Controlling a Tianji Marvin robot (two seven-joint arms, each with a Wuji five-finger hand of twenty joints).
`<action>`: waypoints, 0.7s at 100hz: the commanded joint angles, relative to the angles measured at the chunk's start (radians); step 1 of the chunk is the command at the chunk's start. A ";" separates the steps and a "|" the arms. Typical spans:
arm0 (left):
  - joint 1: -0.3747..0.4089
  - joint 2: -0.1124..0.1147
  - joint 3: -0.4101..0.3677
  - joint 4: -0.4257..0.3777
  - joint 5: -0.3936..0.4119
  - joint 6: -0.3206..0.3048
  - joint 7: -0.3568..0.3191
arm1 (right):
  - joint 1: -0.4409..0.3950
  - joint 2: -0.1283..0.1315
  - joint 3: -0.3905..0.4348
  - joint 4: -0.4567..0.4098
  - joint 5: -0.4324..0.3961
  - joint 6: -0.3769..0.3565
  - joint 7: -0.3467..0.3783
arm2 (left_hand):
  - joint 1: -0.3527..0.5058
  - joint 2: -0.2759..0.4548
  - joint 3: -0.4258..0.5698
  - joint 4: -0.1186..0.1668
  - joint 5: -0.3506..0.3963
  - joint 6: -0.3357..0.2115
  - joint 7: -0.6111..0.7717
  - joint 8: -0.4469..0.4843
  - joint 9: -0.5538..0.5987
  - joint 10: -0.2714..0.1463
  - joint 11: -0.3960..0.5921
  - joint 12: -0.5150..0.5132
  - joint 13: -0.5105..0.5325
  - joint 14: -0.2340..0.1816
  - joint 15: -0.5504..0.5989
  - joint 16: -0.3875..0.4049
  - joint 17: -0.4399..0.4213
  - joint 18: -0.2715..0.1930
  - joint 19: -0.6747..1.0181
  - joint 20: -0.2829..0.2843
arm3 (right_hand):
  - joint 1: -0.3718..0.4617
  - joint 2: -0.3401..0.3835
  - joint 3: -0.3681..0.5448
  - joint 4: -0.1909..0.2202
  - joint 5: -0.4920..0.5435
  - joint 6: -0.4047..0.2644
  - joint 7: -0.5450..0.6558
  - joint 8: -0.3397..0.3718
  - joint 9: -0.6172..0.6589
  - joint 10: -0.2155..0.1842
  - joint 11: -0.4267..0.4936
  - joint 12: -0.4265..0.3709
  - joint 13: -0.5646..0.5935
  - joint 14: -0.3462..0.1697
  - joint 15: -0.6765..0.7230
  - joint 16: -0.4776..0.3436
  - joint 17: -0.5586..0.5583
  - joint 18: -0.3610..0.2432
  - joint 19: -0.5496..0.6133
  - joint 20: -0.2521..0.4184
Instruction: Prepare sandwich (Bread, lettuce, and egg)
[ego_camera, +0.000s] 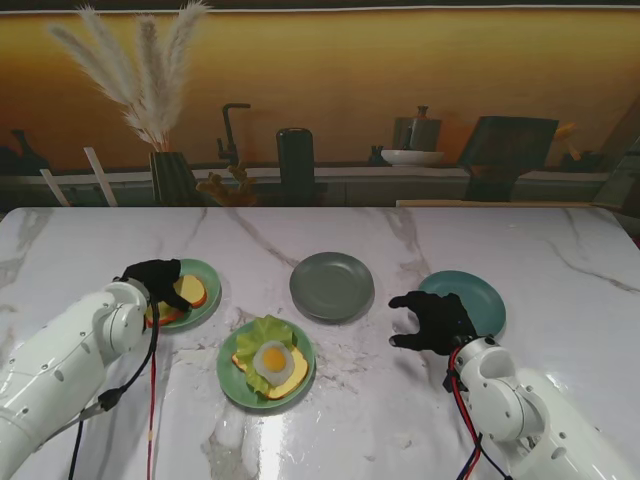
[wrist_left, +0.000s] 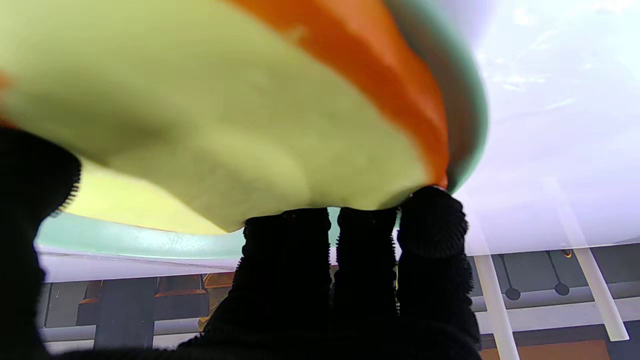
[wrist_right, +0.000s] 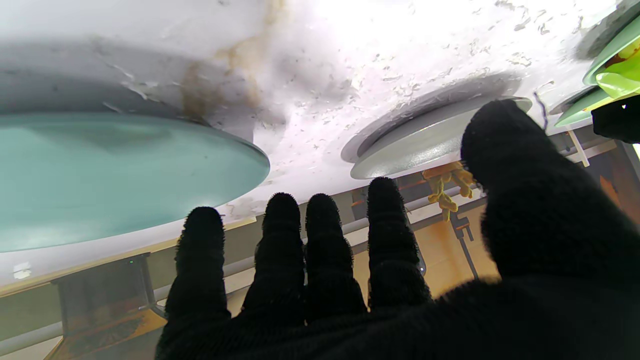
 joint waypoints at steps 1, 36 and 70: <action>0.050 -0.007 0.026 0.066 0.000 0.006 -0.033 | -0.002 -0.020 -0.004 0.001 0.005 0.003 0.001 | 0.817 -0.010 0.205 0.045 0.079 -0.071 0.081 0.040 0.106 -0.089 0.125 0.033 0.071 -0.089 0.118 0.036 0.036 -0.027 0.025 0.014 | 0.015 -0.006 -0.021 -0.015 0.002 0.002 -0.012 -0.005 0.017 0.001 0.009 0.016 0.030 -0.006 0.000 0.010 -0.018 0.024 -0.012 0.014; 0.058 -0.015 0.000 0.078 -0.009 -0.044 0.026 | 0.003 -0.022 -0.012 0.008 0.020 0.013 -0.002 | 0.791 -0.031 0.341 0.149 0.203 -0.100 0.134 0.143 0.226 -0.139 0.246 0.097 0.173 -0.152 0.269 0.223 0.142 -0.030 0.141 0.053 | 0.021 0.002 -0.023 -0.015 0.001 0.004 -0.011 -0.005 0.014 0.002 0.028 0.030 0.029 -0.005 0.005 0.011 -0.016 0.025 -0.005 0.012; 0.089 -0.027 -0.067 0.062 -0.024 -0.095 0.094 | 0.009 -0.023 -0.022 0.016 0.027 0.017 -0.007 | 0.779 -0.030 0.379 0.187 0.251 -0.121 0.154 0.178 0.261 -0.143 0.264 0.174 0.214 -0.146 0.314 0.290 0.193 -0.023 0.193 0.064 | 0.030 0.014 -0.032 -0.013 0.000 0.001 -0.008 -0.004 0.007 0.004 0.035 0.032 0.024 -0.003 0.013 0.011 -0.020 0.024 0.002 0.006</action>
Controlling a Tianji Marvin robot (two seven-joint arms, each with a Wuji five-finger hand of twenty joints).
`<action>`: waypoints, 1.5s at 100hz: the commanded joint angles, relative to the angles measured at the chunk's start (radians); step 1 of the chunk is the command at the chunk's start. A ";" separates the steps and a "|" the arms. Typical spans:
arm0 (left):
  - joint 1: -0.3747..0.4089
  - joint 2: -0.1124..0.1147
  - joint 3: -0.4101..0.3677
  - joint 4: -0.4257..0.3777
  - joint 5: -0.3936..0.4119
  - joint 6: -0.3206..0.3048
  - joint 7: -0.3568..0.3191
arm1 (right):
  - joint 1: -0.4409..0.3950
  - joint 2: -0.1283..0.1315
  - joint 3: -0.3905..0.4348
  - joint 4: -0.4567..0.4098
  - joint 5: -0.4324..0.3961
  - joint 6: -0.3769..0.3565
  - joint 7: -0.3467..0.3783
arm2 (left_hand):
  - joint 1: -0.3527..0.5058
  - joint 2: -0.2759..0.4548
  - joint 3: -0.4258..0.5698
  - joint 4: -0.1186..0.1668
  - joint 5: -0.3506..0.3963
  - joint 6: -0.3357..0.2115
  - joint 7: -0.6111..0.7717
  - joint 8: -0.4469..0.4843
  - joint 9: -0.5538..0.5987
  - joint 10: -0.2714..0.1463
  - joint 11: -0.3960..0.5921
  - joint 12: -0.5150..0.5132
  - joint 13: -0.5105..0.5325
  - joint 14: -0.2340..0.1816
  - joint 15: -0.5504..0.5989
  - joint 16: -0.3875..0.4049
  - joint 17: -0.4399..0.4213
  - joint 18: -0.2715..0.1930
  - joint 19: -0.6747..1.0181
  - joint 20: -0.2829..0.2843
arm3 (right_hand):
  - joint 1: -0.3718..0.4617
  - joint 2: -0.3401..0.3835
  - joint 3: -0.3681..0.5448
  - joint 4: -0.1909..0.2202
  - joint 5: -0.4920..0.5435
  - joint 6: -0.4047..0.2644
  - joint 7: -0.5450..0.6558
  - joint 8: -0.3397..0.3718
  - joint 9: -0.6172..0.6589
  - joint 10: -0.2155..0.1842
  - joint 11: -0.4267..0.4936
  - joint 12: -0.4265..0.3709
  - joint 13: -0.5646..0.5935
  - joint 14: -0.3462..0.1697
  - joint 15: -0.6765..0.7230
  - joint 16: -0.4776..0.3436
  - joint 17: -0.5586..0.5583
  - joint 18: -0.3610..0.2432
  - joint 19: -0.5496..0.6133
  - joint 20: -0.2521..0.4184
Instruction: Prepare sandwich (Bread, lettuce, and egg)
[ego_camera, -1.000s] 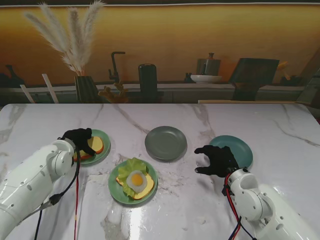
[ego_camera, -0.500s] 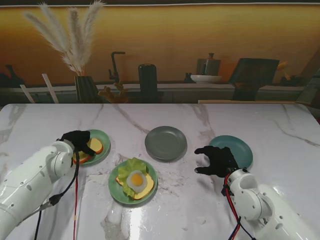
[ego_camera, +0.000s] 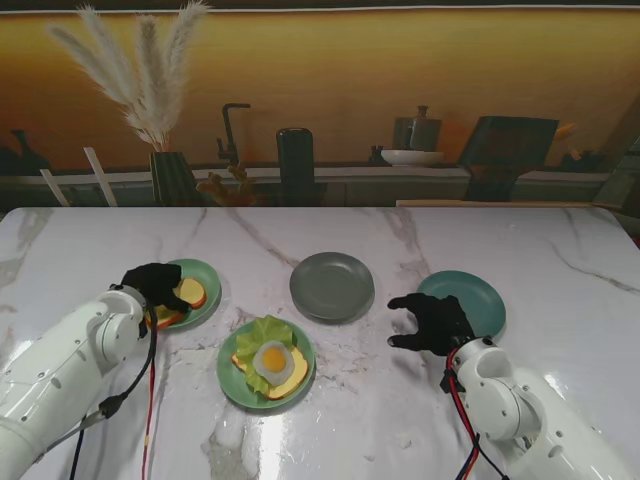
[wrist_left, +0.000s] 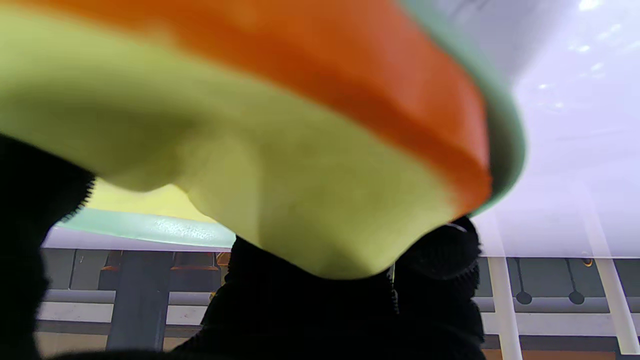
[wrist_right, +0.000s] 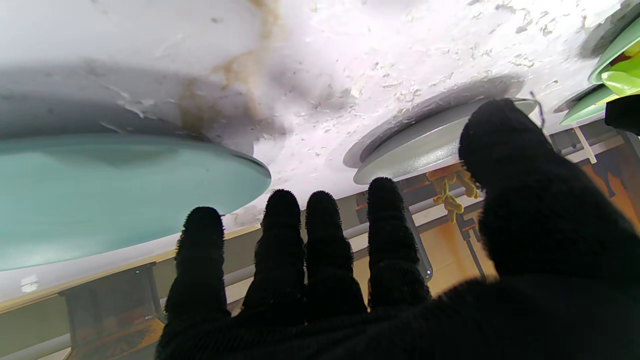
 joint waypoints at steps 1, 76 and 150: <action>0.055 -0.006 -0.008 0.018 -0.002 0.007 -0.016 | -0.001 -0.021 -0.005 0.002 0.001 -0.003 -0.003 | 0.799 0.021 0.234 0.196 0.056 -0.068 0.056 0.021 0.072 -0.122 0.054 0.009 0.032 -0.054 0.044 0.021 0.021 -0.013 0.022 0.005 | 0.018 0.014 -0.023 -0.014 0.000 0.002 -0.008 -0.003 -0.004 0.004 0.014 0.009 0.004 -0.005 0.004 0.004 -0.020 0.023 0.002 0.006; 0.226 -0.046 -0.274 -0.265 -0.115 -0.008 0.010 | 0.009 -0.022 -0.012 0.014 0.008 -0.006 -0.010 | 0.803 0.040 0.206 0.173 0.039 -0.055 0.042 0.014 0.057 -0.109 0.027 0.036 0.020 -0.048 0.025 0.022 -0.004 0.010 0.000 0.019 | 0.027 0.040 -0.036 -0.012 0.001 0.003 -0.007 -0.004 -0.012 0.011 0.016 0.005 -0.005 0.000 0.008 0.002 -0.029 0.019 0.007 -0.006; 0.375 -0.087 -0.408 -0.539 -0.357 -0.037 0.023 | 0.015 -0.025 -0.016 0.025 0.010 -0.013 -0.026 | 0.808 0.034 0.208 0.166 0.040 -0.046 0.042 0.009 0.058 -0.101 0.022 0.052 0.019 -0.042 0.022 0.027 -0.003 0.014 0.004 0.027 | 0.040 0.062 -0.054 -0.009 -0.004 0.007 -0.008 -0.005 -0.020 0.012 0.023 0.003 -0.010 0.000 0.016 0.002 -0.034 0.014 0.013 -0.013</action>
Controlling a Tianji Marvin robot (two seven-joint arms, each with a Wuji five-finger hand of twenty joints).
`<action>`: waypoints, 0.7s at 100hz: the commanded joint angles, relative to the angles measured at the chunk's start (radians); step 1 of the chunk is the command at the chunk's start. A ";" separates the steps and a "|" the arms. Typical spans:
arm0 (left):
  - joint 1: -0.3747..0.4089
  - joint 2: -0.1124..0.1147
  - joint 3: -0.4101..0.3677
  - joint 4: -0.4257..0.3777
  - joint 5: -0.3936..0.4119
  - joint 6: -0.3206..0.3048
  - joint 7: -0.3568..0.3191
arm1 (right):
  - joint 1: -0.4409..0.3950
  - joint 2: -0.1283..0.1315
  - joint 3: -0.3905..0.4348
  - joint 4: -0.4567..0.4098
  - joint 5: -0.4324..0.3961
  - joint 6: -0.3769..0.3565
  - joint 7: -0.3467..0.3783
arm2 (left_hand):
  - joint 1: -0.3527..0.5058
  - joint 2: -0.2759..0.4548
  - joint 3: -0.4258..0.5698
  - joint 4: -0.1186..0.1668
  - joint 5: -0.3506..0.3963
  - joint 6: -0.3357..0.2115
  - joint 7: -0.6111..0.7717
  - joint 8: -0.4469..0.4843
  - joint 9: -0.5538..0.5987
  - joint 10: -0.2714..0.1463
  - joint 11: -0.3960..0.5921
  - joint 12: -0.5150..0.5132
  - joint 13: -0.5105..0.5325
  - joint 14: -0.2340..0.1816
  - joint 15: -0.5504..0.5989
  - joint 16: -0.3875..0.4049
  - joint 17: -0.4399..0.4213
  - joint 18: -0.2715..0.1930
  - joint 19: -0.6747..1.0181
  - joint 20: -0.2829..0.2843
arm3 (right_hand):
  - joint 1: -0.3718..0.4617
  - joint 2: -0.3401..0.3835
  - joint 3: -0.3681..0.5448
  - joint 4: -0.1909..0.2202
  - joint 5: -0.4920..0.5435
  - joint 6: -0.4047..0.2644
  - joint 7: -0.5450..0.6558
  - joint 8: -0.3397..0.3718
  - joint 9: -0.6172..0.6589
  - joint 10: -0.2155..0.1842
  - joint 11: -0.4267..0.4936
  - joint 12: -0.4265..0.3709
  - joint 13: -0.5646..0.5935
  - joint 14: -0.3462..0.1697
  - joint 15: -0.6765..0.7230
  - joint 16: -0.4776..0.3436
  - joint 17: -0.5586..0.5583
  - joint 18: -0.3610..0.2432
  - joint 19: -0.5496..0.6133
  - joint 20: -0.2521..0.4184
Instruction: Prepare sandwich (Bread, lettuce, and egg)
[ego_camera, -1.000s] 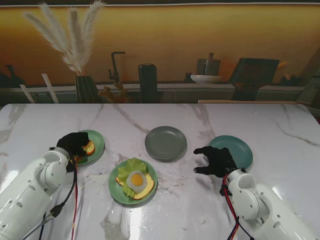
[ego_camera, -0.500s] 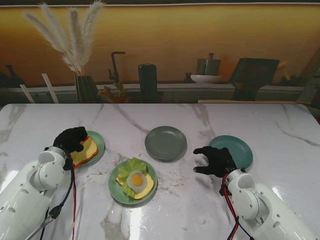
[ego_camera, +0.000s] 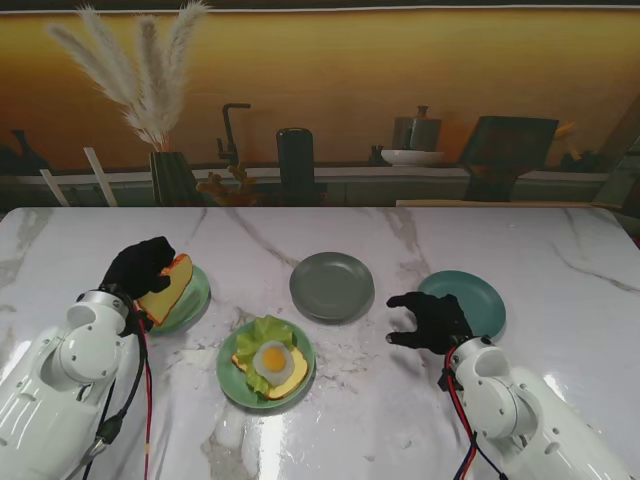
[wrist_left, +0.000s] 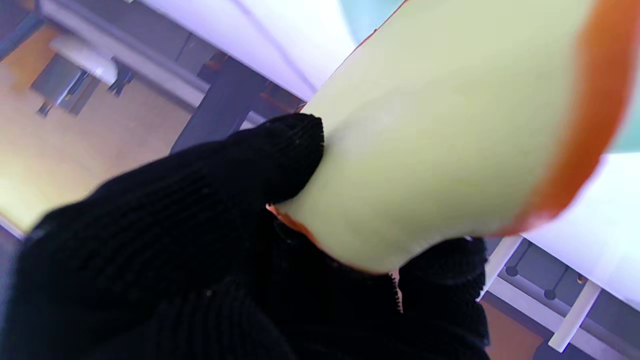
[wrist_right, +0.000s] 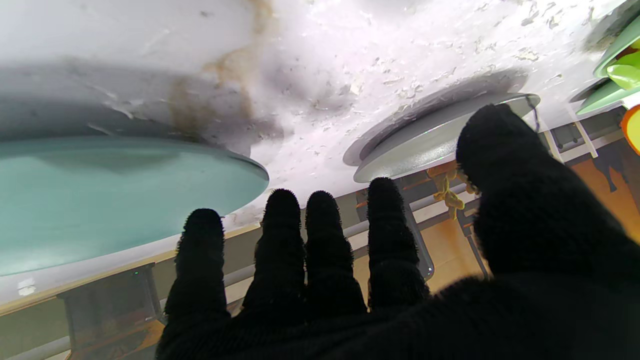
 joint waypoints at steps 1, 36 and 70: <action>0.020 -0.008 -0.009 -0.050 -0.022 0.005 -0.010 | -0.002 -0.020 -0.003 0.000 -0.001 -0.008 -0.004 | 0.128 0.049 0.157 0.104 0.007 0.000 0.003 -0.005 0.046 -0.092 -0.026 -0.004 0.007 -0.036 0.002 0.019 0.001 0.001 -0.018 -0.006 | 0.020 0.026 -0.015 -0.010 -0.002 0.008 -0.007 -0.004 -0.019 0.013 0.020 0.003 -0.010 0.000 0.004 0.002 -0.020 0.014 0.013 -0.014; 0.099 -0.014 -0.019 -0.222 -0.276 0.101 -0.126 | -0.009 -0.021 0.009 -0.003 -0.016 -0.011 -0.023 | 0.135 0.038 0.159 0.094 0.012 0.014 0.002 -0.012 0.048 -0.083 -0.032 -0.002 0.008 -0.028 0.000 0.019 0.006 0.011 -0.019 -0.008 | 0.022 0.022 -0.016 -0.009 -0.003 0.007 -0.007 -0.004 -0.020 0.014 0.020 0.002 -0.011 -0.001 0.003 0.001 -0.021 0.012 0.012 -0.016; 0.135 -0.025 0.010 -0.328 -0.556 0.263 -0.198 | -0.019 -0.022 0.024 -0.011 -0.031 -0.008 -0.034 | 0.137 0.033 0.164 0.087 0.012 0.020 0.002 -0.016 0.050 -0.076 -0.036 0.000 0.011 -0.019 0.000 0.022 0.006 0.016 -0.016 -0.008 | 0.021 0.020 -0.015 -0.009 -0.003 0.005 -0.006 -0.004 -0.020 0.012 0.020 0.002 -0.012 -0.001 0.003 0.001 -0.021 0.012 0.012 -0.017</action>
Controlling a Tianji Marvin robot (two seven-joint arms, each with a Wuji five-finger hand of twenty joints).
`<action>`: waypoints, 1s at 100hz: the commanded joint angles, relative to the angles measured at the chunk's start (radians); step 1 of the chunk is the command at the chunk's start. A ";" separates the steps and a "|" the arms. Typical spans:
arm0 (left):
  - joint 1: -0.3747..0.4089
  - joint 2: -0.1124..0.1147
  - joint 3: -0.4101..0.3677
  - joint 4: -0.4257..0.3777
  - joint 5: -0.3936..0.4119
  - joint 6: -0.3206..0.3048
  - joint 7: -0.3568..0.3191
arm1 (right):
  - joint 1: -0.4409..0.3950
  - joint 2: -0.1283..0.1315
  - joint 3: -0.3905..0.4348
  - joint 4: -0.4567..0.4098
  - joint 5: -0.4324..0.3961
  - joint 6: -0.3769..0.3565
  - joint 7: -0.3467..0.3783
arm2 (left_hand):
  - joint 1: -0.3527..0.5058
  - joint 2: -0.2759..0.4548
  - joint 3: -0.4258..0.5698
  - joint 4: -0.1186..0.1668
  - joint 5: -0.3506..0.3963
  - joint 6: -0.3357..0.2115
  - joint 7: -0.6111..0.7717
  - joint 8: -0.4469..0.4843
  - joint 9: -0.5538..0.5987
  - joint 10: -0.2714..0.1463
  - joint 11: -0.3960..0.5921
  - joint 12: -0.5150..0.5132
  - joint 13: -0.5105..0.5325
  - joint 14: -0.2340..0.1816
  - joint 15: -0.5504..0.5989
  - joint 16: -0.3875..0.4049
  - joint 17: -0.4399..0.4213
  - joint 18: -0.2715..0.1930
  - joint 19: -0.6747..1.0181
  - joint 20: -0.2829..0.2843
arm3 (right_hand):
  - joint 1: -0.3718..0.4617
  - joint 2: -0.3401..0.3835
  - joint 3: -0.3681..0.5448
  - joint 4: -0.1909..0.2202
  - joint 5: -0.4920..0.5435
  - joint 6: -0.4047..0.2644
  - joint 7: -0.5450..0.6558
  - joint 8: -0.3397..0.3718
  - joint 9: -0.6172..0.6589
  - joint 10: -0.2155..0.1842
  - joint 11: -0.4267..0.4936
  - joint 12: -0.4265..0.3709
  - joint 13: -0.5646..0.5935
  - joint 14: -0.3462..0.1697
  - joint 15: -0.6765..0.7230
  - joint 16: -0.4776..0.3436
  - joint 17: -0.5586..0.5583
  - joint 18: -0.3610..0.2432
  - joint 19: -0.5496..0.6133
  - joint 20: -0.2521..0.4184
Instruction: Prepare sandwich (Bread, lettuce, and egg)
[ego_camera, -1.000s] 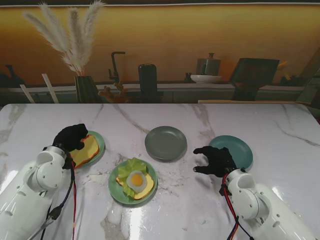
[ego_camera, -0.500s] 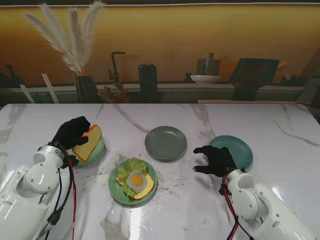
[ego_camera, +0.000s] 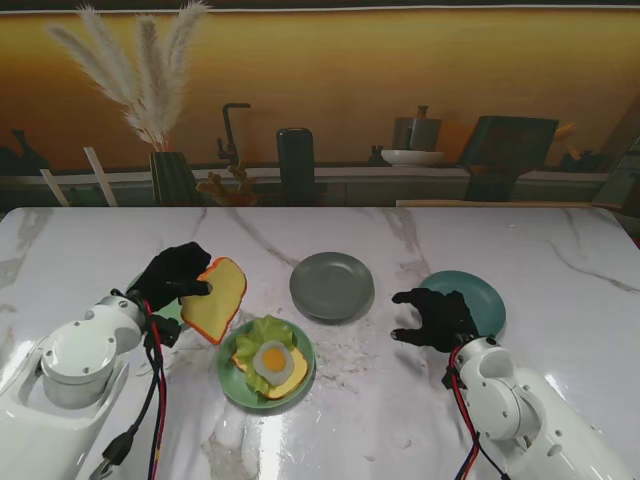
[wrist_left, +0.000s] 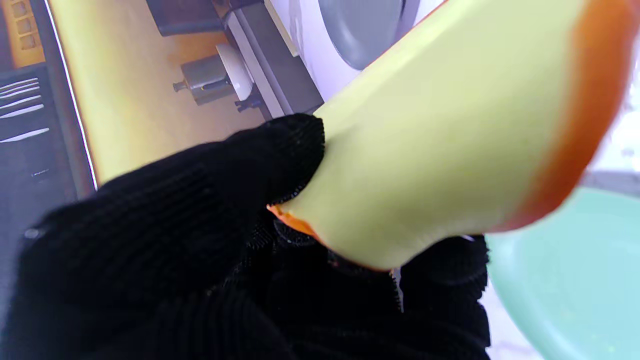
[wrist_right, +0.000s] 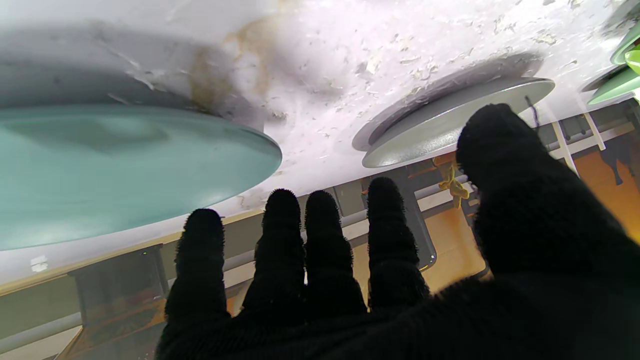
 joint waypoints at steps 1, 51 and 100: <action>0.008 -0.014 0.019 -0.019 -0.023 0.020 -0.010 | -0.006 -0.017 0.000 -0.007 -0.004 -0.001 -0.002 | 0.136 0.032 0.162 0.087 0.012 0.014 0.002 -0.005 0.049 -0.073 -0.036 -0.002 0.010 -0.019 0.000 0.022 0.004 -0.004 -0.016 -0.007 | 0.021 0.020 -0.015 -0.009 -0.002 0.006 -0.006 -0.004 -0.020 0.007 0.013 0.002 -0.012 -0.001 0.002 0.001 -0.021 0.012 0.010 -0.013; 0.006 -0.024 0.105 -0.025 -0.206 0.131 -0.051 | -0.013 -0.015 0.014 -0.011 -0.021 0.010 0.003 | 0.139 0.030 0.167 0.068 0.009 0.017 0.002 -0.009 0.048 -0.064 -0.038 0.004 0.002 -0.010 0.004 0.029 -0.014 -0.001 -0.006 0.002 | 0.021 0.020 -0.015 -0.009 -0.003 0.007 -0.006 -0.003 -0.022 0.007 0.013 0.001 -0.014 -0.001 0.002 0.000 -0.022 0.011 0.009 -0.013; -0.018 -0.002 0.160 0.041 -0.156 0.157 -0.136 | -0.016 -0.015 0.014 -0.014 -0.018 0.016 0.012 | 0.139 0.034 0.164 0.044 -0.004 0.016 -0.003 -0.014 0.033 -0.060 -0.050 -0.001 -0.022 0.006 -0.007 0.029 -0.063 0.008 -0.010 0.022 | 0.019 0.025 -0.015 -0.009 0.000 0.008 -0.005 -0.002 -0.023 0.007 0.013 0.001 -0.016 -0.001 0.002 0.000 -0.025 0.010 0.007 -0.014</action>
